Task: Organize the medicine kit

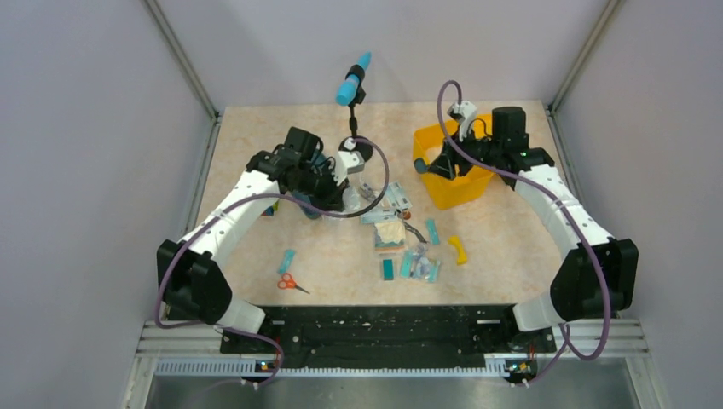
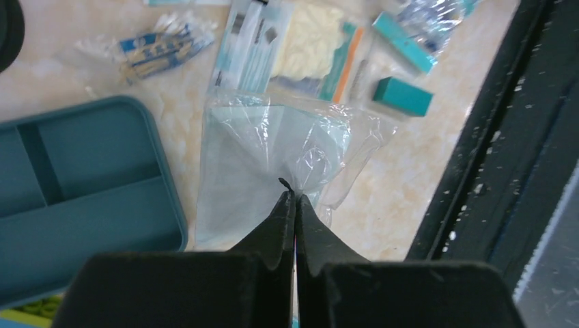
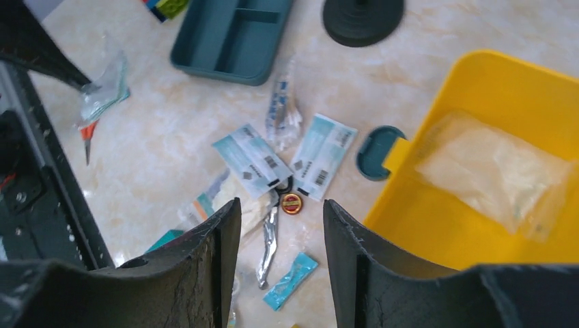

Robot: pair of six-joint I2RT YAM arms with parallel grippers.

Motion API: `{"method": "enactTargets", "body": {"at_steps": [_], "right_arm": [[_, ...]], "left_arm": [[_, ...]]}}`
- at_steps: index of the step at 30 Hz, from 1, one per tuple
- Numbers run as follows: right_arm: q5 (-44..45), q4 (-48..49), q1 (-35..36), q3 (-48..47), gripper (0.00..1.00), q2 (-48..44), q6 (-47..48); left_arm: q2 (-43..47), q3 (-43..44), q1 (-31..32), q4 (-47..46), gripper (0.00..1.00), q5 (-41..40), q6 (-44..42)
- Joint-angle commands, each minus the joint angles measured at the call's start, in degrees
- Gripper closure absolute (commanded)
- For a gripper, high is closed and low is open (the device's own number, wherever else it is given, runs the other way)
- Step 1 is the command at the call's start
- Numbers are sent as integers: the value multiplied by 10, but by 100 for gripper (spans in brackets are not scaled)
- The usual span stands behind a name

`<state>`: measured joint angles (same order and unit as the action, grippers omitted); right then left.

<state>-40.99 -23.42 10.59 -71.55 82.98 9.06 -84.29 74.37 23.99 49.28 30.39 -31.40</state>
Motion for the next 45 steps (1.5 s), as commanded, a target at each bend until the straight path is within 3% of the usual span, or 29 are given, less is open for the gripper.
{"method": "enactTargets", "body": {"at_steps": [1,9,18,23,34,36,39,41,45], "right_arm": [[-97,38,68,-9,53,-40,158],[-30,-19,195,20,56,-85,513],[-23,-79,257,23,54,-53,673],[-30,-80,271,40,54,-39,686],[-9,64,291,57,52,6,544],[-14,71,293,58,62,7,531],[-19,67,295,55,88,7,508],[-11,52,294,54,100,0,505],[23,-18,284,60,100,-32,514]], "left_arm": [[-39,77,-2,75,100,131,5],[-170,210,-25,245,100,224,-36],[-233,266,-34,318,100,270,-58],[-262,297,-36,343,100,289,-55],[-286,321,-36,354,100,299,-50],[-287,324,-37,353,100,298,-46],[-288,326,-36,332,100,287,-19],[-285,325,-36,309,91,271,20],[-254,328,-39,278,67,224,65]]}}
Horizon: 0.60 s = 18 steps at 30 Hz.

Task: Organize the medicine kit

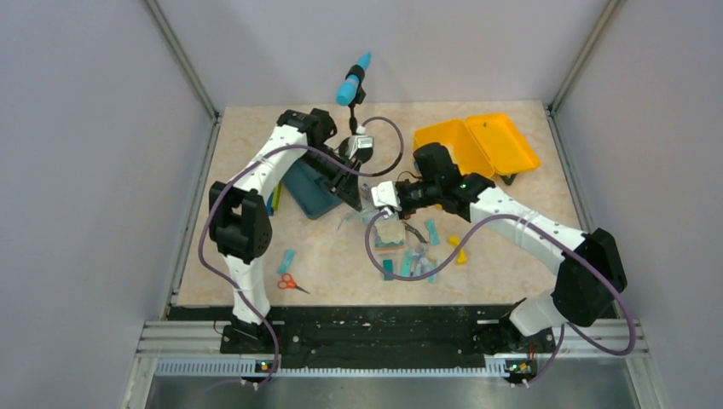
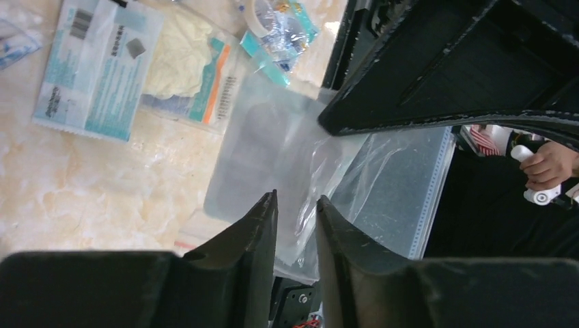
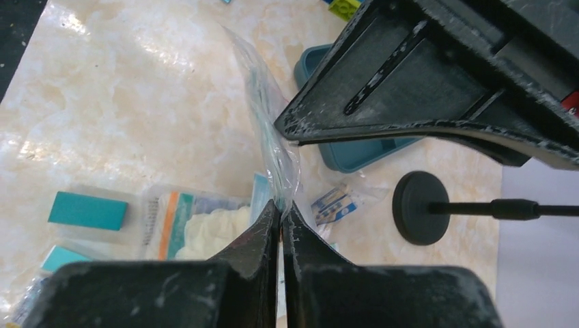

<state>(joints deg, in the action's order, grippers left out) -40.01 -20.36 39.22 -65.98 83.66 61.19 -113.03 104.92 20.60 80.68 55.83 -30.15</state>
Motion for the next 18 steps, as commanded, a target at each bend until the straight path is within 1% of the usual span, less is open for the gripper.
{"method": "enactTargets", "body": {"at_steps": [1,4,7,8,10,13,18], "right_arm": [[20,-65,-13,7,100,-52,-8],[38,-123,-46,10,100,-90,-21],[44,-182,-98,-7,100,-115,-36],[46,-198,-117,-16,100,-119,-44],[45,-232,-157,-42,100,-114,-54],[32,-286,-223,-105,100,-75,-65],[22,-350,-305,-256,100,55,-114]], "left_arm": [[44,24,-8,-40,62,-40,59],[82,23,-19,-79,49,-84,109],[124,5,-40,-125,39,-85,150],[136,-4,-46,-138,32,-87,158],[157,-21,-49,-151,31,-94,158],[180,-45,-49,-156,31,-105,144],[219,-96,-46,-190,31,-128,126]]}}
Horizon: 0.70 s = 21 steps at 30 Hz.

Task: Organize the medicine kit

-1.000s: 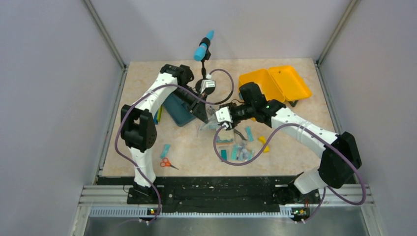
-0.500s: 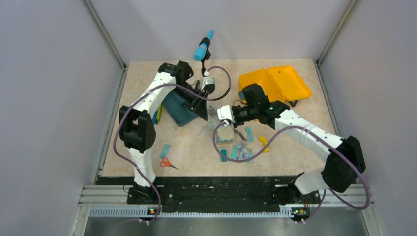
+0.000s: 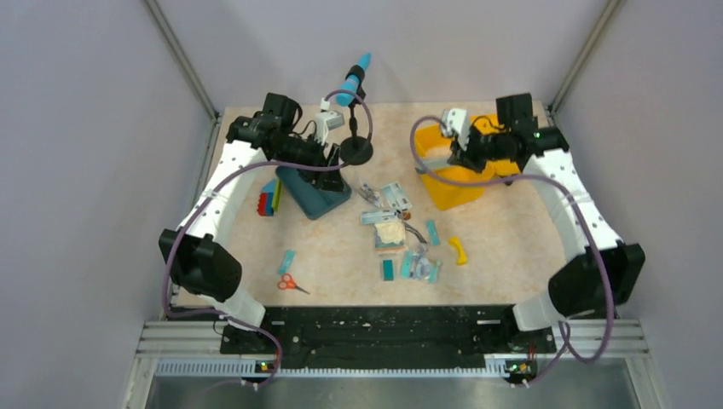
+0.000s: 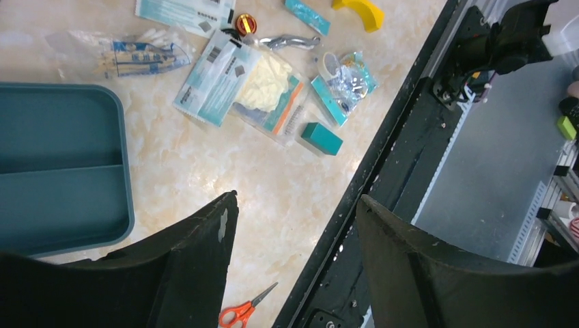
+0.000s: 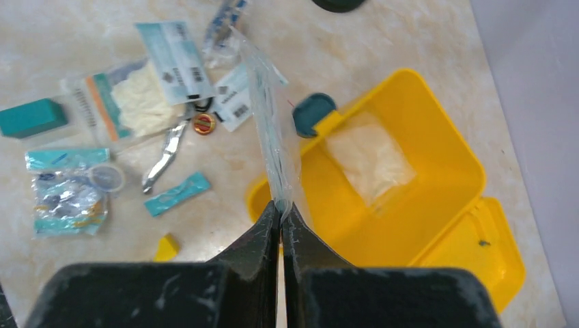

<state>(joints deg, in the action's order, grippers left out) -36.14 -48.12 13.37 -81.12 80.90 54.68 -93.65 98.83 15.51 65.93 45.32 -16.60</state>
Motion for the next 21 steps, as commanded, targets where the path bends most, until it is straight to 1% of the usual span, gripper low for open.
{"method": "enactTargets", "body": {"at_steps": [1,3,7,10,12,14,16,21], "right_arm": [[-14,-91,-57,-138,100,115,-60],[6,-148,-66,-227,100,188,-72],[38,-271,-69,-389,100,341,-85],[33,-320,-72,-487,100,433,-130],[37,-341,-72,-534,100,478,-149],[53,-348,-72,-561,100,507,-161],[69,-342,-73,-563,100,523,-173],[101,-283,-72,-569,100,548,-226]], "left_arm": [[30,-41,5,-46,31,-29,-11],[41,-53,5,-50,32,-44,-7],[66,-86,5,-67,33,-46,-1],[79,-104,5,-68,34,-49,-1],[88,-114,5,-67,34,-56,-5],[96,-122,5,-66,34,-65,-10],[102,-130,5,-65,34,-72,-13],[112,-145,5,-63,35,-84,-17]]}}
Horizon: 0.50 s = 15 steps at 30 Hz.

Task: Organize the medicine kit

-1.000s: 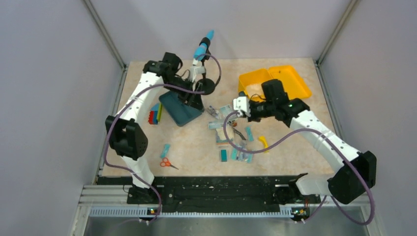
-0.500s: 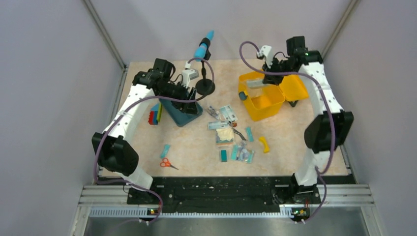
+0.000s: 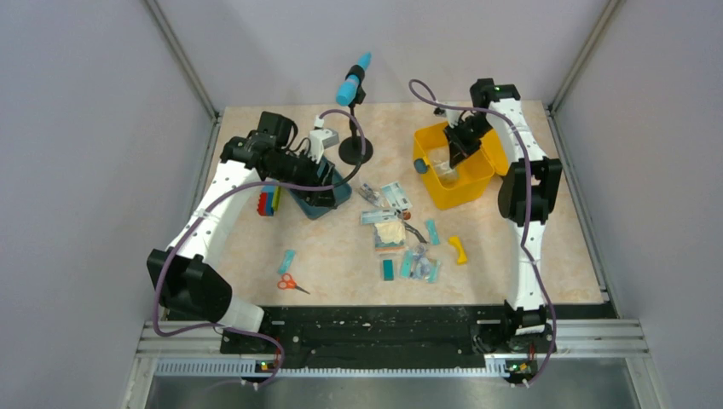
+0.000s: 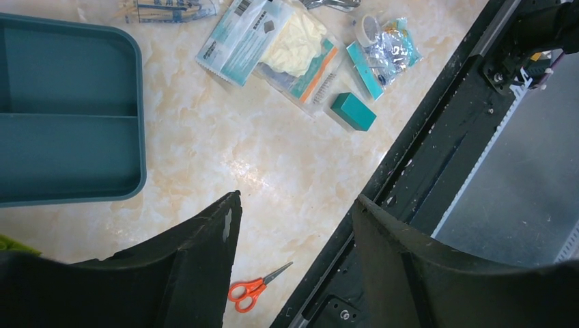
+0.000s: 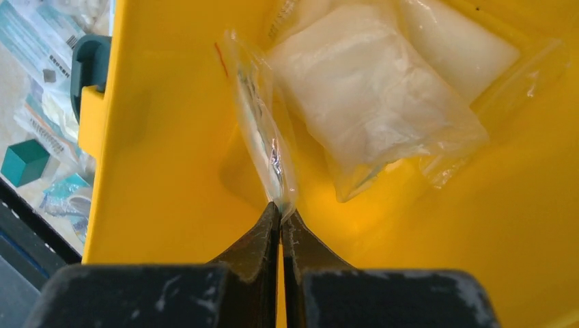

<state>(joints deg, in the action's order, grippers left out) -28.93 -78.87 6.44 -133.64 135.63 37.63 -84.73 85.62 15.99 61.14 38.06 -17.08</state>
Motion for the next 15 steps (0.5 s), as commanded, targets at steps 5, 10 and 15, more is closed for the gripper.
{"method": "enactTargets", "body": {"at_steps": [5,10,15], "right_arm": [[61,72,-3,-57,100,12,-84],[76,120,-3,-47,100,17,-112],[139,155,4,-50,100,42,-149]], "left_arm": [[25,-19,0,-12,35,-17,-15],[21,-19,0,-10,36,-21,-17],[15,-14,0,-9,36,-21,-16]]}}
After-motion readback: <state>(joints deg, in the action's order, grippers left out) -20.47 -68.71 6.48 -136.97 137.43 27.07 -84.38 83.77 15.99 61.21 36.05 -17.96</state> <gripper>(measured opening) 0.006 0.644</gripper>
